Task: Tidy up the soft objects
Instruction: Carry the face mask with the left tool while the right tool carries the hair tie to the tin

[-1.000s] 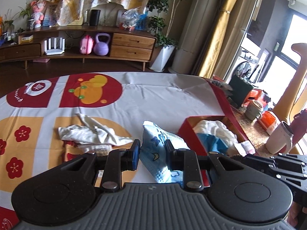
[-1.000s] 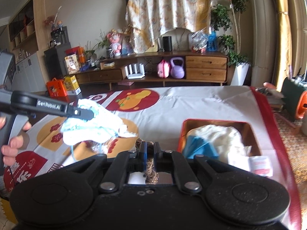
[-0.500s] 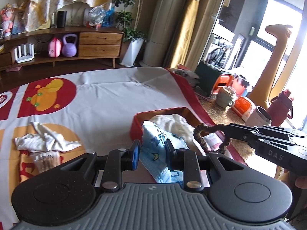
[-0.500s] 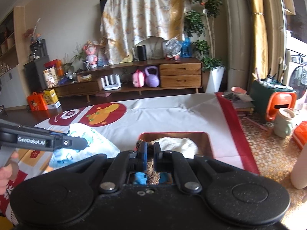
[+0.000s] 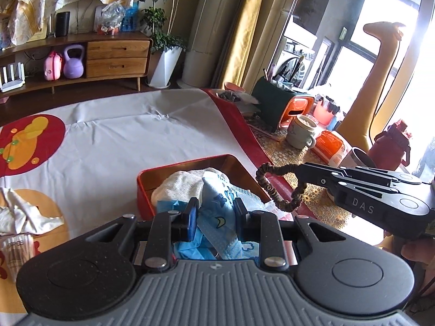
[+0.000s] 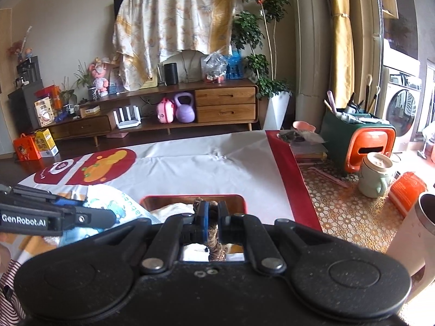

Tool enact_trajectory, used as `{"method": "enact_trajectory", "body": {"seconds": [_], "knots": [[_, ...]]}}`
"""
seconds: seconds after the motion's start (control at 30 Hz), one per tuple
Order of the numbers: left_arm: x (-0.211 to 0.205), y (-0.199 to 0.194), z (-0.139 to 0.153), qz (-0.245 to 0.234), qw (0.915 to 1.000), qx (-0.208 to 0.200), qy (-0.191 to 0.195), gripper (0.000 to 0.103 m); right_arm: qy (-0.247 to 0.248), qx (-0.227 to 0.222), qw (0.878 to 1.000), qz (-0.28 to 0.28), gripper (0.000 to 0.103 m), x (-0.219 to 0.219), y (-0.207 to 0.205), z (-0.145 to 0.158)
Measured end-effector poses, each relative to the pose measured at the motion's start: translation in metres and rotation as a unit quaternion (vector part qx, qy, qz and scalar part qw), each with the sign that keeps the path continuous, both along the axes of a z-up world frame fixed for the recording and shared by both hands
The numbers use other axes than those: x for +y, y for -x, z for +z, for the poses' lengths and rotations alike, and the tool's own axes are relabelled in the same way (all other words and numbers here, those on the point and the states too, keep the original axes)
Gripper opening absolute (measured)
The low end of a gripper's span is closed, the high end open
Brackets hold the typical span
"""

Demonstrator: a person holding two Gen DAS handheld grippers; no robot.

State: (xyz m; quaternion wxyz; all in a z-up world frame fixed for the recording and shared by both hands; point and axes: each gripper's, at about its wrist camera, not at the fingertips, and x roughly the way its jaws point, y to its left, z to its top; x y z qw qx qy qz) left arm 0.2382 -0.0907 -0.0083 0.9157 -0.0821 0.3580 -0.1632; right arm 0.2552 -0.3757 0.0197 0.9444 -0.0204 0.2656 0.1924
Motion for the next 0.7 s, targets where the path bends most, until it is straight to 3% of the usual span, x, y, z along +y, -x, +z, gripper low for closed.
{"method": "enact_trajectory", "body": {"seconds": [0.7], "knots": [[-0.017,-0.063,-0.048,0.031,0.9988,0.034,-0.015,0.026,0.000,0.047,0.999,-0.004,0.005,0.009,-0.047,-0.046]]}}
